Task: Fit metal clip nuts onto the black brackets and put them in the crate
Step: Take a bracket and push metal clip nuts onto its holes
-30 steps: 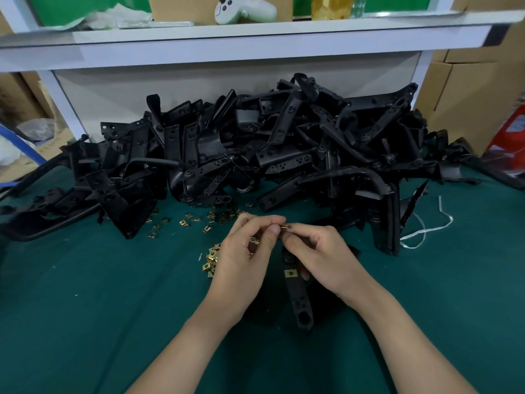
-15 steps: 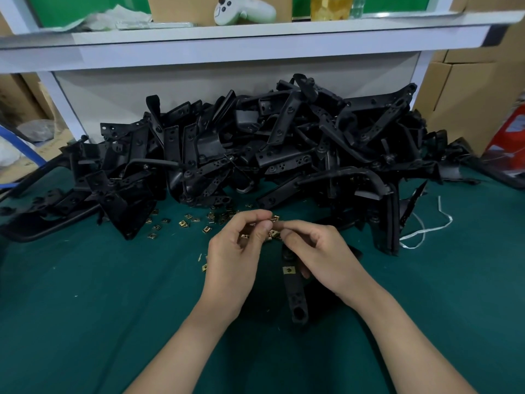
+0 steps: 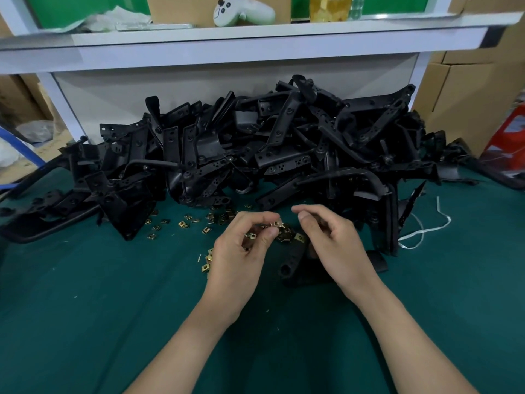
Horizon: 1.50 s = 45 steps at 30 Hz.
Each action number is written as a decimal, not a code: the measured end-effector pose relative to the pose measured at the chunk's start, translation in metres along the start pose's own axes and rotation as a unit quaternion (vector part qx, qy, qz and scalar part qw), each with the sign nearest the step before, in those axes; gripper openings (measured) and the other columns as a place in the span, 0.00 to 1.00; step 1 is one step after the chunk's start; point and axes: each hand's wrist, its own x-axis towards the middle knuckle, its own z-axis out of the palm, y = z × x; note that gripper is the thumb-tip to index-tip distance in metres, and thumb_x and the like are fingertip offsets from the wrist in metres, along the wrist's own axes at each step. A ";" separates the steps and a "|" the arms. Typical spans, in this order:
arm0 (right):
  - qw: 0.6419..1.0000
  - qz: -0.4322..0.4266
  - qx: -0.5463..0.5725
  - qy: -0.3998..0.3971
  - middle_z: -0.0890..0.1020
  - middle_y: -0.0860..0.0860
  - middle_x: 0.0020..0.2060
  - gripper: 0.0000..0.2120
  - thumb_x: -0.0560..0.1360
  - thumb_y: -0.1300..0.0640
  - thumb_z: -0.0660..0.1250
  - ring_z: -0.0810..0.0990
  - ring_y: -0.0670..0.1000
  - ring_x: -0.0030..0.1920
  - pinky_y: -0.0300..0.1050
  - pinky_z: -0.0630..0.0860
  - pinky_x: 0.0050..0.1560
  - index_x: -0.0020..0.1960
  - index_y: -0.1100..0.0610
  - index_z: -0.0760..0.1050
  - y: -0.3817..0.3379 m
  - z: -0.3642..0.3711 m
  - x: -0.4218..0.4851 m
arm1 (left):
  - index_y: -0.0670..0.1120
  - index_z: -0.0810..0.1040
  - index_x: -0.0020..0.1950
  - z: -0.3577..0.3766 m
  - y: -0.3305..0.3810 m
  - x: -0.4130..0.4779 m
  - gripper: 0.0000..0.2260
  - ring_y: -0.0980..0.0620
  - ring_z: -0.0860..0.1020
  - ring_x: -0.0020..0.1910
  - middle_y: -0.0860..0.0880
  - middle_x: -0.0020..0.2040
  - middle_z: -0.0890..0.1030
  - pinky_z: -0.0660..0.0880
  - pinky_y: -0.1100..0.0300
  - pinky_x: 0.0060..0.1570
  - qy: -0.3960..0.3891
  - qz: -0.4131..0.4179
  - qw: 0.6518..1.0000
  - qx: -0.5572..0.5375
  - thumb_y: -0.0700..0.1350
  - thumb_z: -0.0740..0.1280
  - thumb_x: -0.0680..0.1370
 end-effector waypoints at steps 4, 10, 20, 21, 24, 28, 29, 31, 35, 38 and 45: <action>1.000 -0.001 -0.016 0.013 0.83 0.42 0.41 0.07 0.81 0.48 0.66 0.79 0.41 0.40 0.39 0.75 0.43 0.55 0.38 0.81 0.000 0.000 0.000 | 0.60 0.83 0.53 0.000 -0.002 0.000 0.06 0.58 0.80 0.46 0.59 0.48 0.84 0.75 0.66 0.48 -0.030 -0.030 0.999 0.001 0.51 0.67 0.80; 1.000 0.005 -0.001 0.030 0.77 0.38 0.34 0.09 0.82 0.51 0.65 0.71 0.45 0.32 0.36 0.71 0.33 0.54 0.38 0.80 0.000 -0.003 0.001 | 0.58 0.83 0.53 -0.001 -0.003 0.000 0.07 0.62 0.80 0.46 0.60 0.47 0.84 0.78 0.65 0.48 -0.075 -0.047 0.996 -0.002 0.50 0.66 0.80; 0.999 0.008 -0.008 0.037 0.76 0.41 0.35 0.08 0.82 0.50 0.64 0.71 0.45 0.33 0.34 0.70 0.35 0.55 0.38 0.80 0.002 -0.004 0.002 | 0.50 0.85 0.54 -0.003 -0.005 0.003 0.10 0.55 0.82 0.46 0.53 0.48 0.86 0.80 0.61 0.49 -0.073 -0.119 0.986 -0.092 0.42 0.63 0.84; 0.999 0.008 -0.008 0.033 0.76 0.42 0.35 0.08 0.82 0.50 0.64 0.72 0.46 0.33 0.34 0.70 0.35 0.55 0.38 0.80 0.002 -0.004 0.002 | 0.51 0.85 0.54 -0.003 -0.005 0.003 0.10 0.54 0.82 0.47 0.52 0.49 0.86 0.80 0.60 0.50 -0.075 -0.124 0.985 -0.090 0.41 0.64 0.84; 1.000 0.012 -0.006 0.028 0.76 0.40 0.34 0.08 0.82 0.50 0.65 0.72 0.45 0.33 0.33 0.71 0.35 0.54 0.38 0.80 0.003 -0.004 0.002 | 0.54 0.86 0.52 -0.002 -0.007 0.003 0.12 0.53 0.83 0.49 0.53 0.50 0.86 0.80 0.61 0.52 -0.084 -0.138 0.983 -0.082 0.41 0.65 0.83; 1.000 0.012 -0.011 0.027 0.78 0.39 0.35 0.08 0.82 0.50 0.65 0.71 0.45 0.31 0.33 0.70 0.34 0.53 0.38 0.80 0.002 -0.003 0.001 | 0.58 0.86 0.51 -0.001 -0.007 0.004 0.13 0.54 0.83 0.50 0.54 0.51 0.86 0.80 0.62 0.51 -0.088 -0.151 0.981 -0.082 0.41 0.65 0.83; 0.999 0.011 -0.012 0.027 0.79 0.41 0.37 0.08 0.82 0.50 0.65 0.71 0.46 0.32 0.33 0.70 0.34 0.53 0.37 0.80 0.001 -0.003 0.001 | 0.58 0.86 0.50 0.000 -0.007 0.004 0.13 0.54 0.83 0.51 0.55 0.51 0.86 0.80 0.62 0.51 -0.088 -0.151 0.981 -0.086 0.41 0.65 0.83; 1.000 0.010 -0.014 0.026 0.80 0.43 0.39 0.08 0.82 0.50 0.65 0.72 0.48 0.33 0.32 0.70 0.35 0.53 0.37 0.80 0.000 -0.003 0.001 | 0.58 0.86 0.51 0.000 -0.007 0.004 0.13 0.54 0.83 0.51 0.54 0.52 0.86 0.80 0.61 0.51 -0.091 -0.148 0.981 -0.087 0.42 0.65 0.83; 1.000 0.012 -0.009 0.024 0.78 0.42 0.36 0.08 0.82 0.51 0.65 0.71 0.45 0.32 0.32 0.70 0.34 0.53 0.39 0.80 0.000 -0.003 0.000 | 0.57 0.86 0.51 -0.001 -0.006 0.004 0.13 0.52 0.84 0.51 0.52 0.51 0.86 0.81 0.58 0.53 -0.094 -0.144 0.981 -0.085 0.41 0.65 0.83; 1.000 0.014 -0.008 0.023 0.79 0.42 0.37 0.08 0.81 0.51 0.65 0.74 0.46 0.33 0.33 0.71 0.35 0.52 0.39 0.81 0.000 -0.003 0.001 | 0.57 0.86 0.52 -0.002 -0.004 0.004 0.12 0.50 0.84 0.50 0.51 0.50 0.86 0.81 0.58 0.54 -0.096 -0.143 0.981 -0.085 0.41 0.65 0.83; 1.000 0.012 -0.009 0.018 0.81 0.45 0.43 0.08 0.82 0.51 0.65 0.78 0.55 0.41 0.38 0.75 0.40 0.52 0.39 0.81 -0.001 -0.002 0.001 | 0.54 0.87 0.49 -0.004 0.001 0.004 0.12 0.58 0.83 0.43 0.54 0.46 0.87 0.77 0.69 0.46 -0.098 -0.139 0.983 -0.063 0.40 0.67 0.82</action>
